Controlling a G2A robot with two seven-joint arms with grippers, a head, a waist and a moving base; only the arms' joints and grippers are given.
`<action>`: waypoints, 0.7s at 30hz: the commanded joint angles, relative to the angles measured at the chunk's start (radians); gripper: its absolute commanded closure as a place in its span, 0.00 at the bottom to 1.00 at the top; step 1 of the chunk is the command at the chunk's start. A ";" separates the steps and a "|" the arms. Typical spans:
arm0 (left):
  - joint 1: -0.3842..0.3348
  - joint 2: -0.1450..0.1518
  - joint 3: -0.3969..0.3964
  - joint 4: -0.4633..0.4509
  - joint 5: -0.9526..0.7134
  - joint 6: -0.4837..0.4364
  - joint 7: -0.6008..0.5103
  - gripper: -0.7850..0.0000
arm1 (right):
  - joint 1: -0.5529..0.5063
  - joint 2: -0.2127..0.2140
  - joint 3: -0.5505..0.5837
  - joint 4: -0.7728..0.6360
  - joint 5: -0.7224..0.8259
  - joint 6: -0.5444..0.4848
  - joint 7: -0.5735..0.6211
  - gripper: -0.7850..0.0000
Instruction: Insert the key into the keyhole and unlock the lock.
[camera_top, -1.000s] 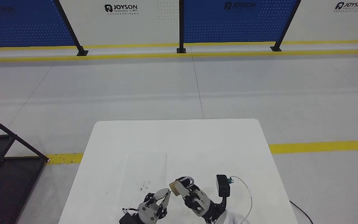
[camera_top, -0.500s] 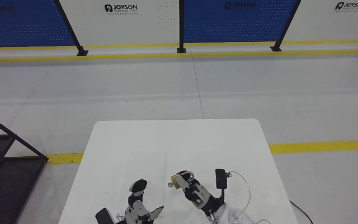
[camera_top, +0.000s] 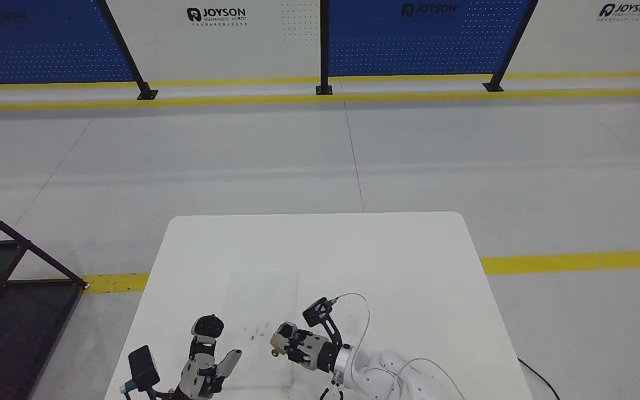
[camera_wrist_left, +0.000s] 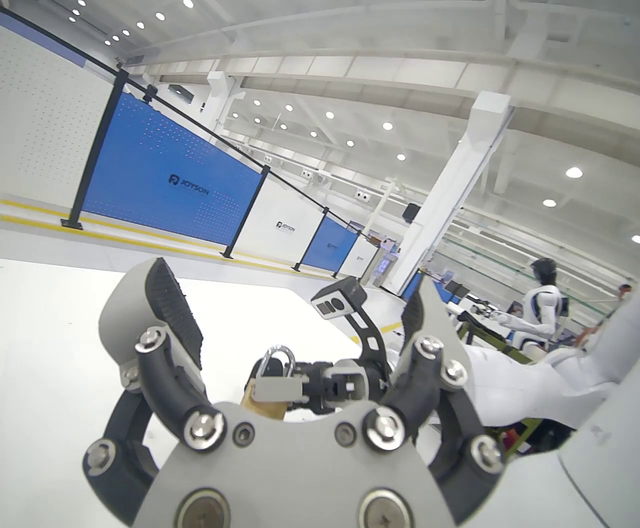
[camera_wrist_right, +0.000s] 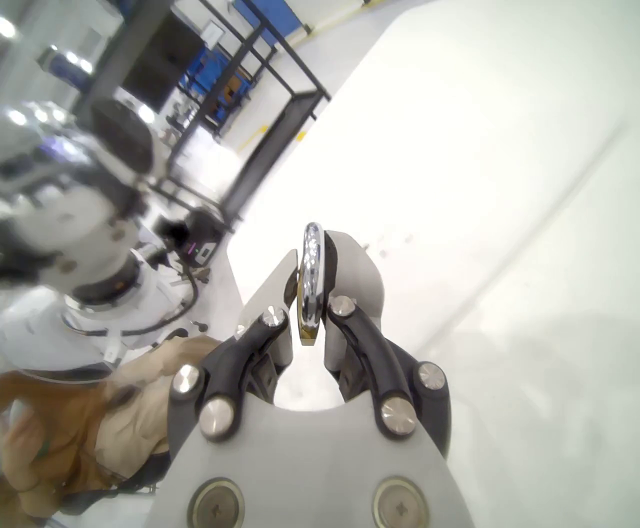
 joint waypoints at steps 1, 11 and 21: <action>-0.003 -0.002 -0.002 0.001 -0.012 0.028 -0.014 0.00 | 0.022 -0.013 -0.029 0.027 -0.009 0.024 -0.004 0.83; -0.028 -0.010 0.003 0.024 -0.034 0.035 -0.039 0.00 | 0.049 -0.036 -0.068 0.074 -0.052 0.041 -0.041 0.00; -0.033 -0.014 -0.013 0.041 -0.038 0.017 -0.024 0.00 | -0.023 -0.007 -0.031 -0.007 -0.087 -0.061 -0.091 0.00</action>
